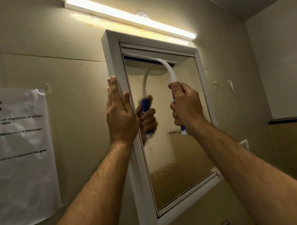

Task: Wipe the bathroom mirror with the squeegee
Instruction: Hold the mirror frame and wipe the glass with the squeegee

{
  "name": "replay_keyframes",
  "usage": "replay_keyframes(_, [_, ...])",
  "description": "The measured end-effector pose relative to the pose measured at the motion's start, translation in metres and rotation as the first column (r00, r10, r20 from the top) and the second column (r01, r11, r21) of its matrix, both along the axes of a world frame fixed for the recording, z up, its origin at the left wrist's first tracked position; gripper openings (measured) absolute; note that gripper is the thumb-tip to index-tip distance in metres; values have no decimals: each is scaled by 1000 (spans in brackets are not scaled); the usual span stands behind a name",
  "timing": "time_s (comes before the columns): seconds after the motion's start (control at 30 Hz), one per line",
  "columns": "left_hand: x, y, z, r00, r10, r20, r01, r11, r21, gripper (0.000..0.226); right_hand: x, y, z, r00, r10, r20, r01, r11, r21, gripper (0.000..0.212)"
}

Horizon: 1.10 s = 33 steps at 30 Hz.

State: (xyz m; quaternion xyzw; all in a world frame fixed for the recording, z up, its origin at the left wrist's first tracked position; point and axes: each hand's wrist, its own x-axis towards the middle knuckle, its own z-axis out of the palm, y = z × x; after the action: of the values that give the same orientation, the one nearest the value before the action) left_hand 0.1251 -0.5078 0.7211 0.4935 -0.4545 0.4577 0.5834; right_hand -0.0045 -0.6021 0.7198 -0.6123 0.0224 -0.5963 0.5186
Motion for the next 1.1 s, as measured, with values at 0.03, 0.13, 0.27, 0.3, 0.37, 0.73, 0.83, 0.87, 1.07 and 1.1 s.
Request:
replay_keyframes(0.03, [0, 0, 0, 1000, -1, -1, 1, 1000, -3, 53, 0, -1, -3, 1000, -9, 2, 9, 1000, 0, 34])
replay_keyframes(0.13, [1, -1, 0, 1000, 6, -3, -6, 1000, -12, 52, 0, -2, 0, 999, -33, 20, 33, 999, -10, 36])
replay_keyframes(0.27, [2, -1, 0, 1000, 17, 0, -17, 1000, -4, 52, 1, -2, 19, 999, -45, 22, 45, 999, 9, 37])
replay_keyframes(0.3, [2, -1, 0, 1000, 18, -2, -18, 1000, -1, 52, 1, -3, 19, 999, -38, 17, 37, 999, 11, 37])
replay_keyframes(0.37, [1, -1, -1, 1000, 13, 0, -13, 1000, 2, 51, 0, -3, 15, 1000, 9, 19, -10, 1000, 27, 36])
replay_keyframes(0.73, [2, 0, -1, 1000, 13, -2, -13, 1000, -2, 52, -2, -3, 22, 999, -30, 19, 31, 999, -22, 37])
replay_keyframes(0.83, [1, 0, -1, 1000, 20, -6, -20, 1000, -3, 53, 3, -2, 18, 999, -35, 8, 35, 999, -23, 37])
replay_keyframes(0.87, [1, 0, -2, 1000, 20, -5, -20, 1000, -1, 53, 4, -2, 14, 1000, -25, 7, 25, 999, -20, 36])
replay_keyframes(1.07, [1, 0, -1, 1000, 29, -9, -29, 1000, -2, 52, -6, -7, 0, 999, -48, -25, 47, 998, -47, 36])
replay_keyframes(1.1, [1, 0, -2, 1000, 30, -10, -30, 1000, -3, 52, -8, -8, 1, 998, -56, -21, 55, 997, -52, 36])
